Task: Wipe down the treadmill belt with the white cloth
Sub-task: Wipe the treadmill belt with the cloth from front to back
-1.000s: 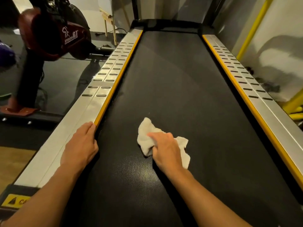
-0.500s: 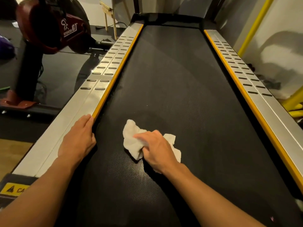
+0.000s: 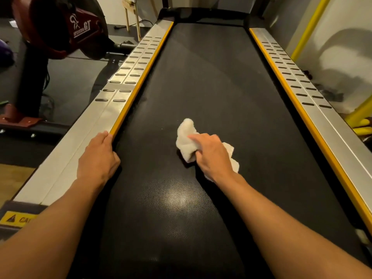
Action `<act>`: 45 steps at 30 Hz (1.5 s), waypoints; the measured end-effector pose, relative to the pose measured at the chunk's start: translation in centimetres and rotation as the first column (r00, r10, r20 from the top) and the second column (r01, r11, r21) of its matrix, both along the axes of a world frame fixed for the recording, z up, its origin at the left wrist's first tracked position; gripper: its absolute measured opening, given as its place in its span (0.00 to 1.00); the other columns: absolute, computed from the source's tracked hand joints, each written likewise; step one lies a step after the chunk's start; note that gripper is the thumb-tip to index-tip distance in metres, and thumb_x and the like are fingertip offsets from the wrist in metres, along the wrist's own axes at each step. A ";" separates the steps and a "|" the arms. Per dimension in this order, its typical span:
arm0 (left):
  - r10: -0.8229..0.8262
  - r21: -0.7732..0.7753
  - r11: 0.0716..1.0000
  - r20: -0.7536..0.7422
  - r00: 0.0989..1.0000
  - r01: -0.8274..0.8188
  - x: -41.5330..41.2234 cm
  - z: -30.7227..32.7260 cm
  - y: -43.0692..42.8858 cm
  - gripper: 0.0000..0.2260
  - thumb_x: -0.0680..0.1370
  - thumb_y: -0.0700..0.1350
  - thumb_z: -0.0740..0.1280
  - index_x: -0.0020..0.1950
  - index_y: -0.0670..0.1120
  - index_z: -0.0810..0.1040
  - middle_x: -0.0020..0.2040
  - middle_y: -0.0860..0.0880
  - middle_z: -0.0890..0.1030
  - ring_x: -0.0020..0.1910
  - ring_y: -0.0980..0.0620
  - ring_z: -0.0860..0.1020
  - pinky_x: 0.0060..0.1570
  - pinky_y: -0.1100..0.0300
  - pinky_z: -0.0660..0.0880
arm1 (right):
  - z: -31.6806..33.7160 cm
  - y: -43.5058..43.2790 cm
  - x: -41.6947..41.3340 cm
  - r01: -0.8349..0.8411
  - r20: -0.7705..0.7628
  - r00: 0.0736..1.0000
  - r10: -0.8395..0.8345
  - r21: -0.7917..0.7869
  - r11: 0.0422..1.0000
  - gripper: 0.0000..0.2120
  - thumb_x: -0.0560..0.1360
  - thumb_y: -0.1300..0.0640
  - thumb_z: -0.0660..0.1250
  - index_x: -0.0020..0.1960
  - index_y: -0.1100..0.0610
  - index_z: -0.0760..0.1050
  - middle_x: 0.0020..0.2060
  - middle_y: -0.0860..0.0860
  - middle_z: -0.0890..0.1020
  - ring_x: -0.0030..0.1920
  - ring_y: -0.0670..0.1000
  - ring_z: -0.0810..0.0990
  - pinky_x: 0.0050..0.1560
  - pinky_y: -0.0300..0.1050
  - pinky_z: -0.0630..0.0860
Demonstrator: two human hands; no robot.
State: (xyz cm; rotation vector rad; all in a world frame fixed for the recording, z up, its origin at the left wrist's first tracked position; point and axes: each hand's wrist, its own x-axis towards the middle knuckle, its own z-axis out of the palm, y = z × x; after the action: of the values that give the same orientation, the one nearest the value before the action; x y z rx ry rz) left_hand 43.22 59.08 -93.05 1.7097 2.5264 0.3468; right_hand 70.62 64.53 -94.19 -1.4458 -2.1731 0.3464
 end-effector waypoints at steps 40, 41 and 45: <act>-0.163 -0.071 0.985 -0.072 0.984 0.158 15.1 -2.4 -8.5 0.24 0.82 0.53 0.51 0.76 0.45 0.59 0.77 0.42 0.59 0.77 0.43 0.54 0.76 0.46 0.49 | 1.3 -11.6 16.6 0.386 0.110 0.921 -0.374 -0.122 0.914 0.24 0.69 0.66 0.58 0.63 0.54 0.74 0.58 0.53 0.78 0.55 0.59 0.72 0.55 0.55 0.71; -0.166 -0.078 0.984 -0.083 0.983 0.159 15.1 -2.4 -8.5 0.24 0.82 0.52 0.51 0.76 0.44 0.59 0.77 0.41 0.59 0.77 0.42 0.54 0.76 0.45 0.49 | 1.2 -13.0 16.0 0.309 0.097 0.950 -0.298 -0.133 0.942 0.24 0.68 0.67 0.59 0.63 0.55 0.75 0.58 0.53 0.78 0.55 0.58 0.72 0.55 0.54 0.71; -0.138 -0.113 0.985 -0.076 0.987 0.129 15.6 -2.3 -8.8 0.23 0.83 0.51 0.49 0.77 0.44 0.58 0.77 0.40 0.58 0.77 0.39 0.54 0.75 0.42 0.49 | 2.8 -19.5 13.4 -0.127 -0.033 0.992 0.123 -0.257 0.958 0.23 0.67 0.70 0.62 0.60 0.58 0.77 0.55 0.53 0.80 0.55 0.50 0.71 0.60 0.39 0.65</act>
State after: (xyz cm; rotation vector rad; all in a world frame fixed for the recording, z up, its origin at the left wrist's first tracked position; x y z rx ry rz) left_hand 58.77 50.27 -95.34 1.8768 2.4189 0.1302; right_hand 84.02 44.99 -91.39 -1.4344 -2.2779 0.7077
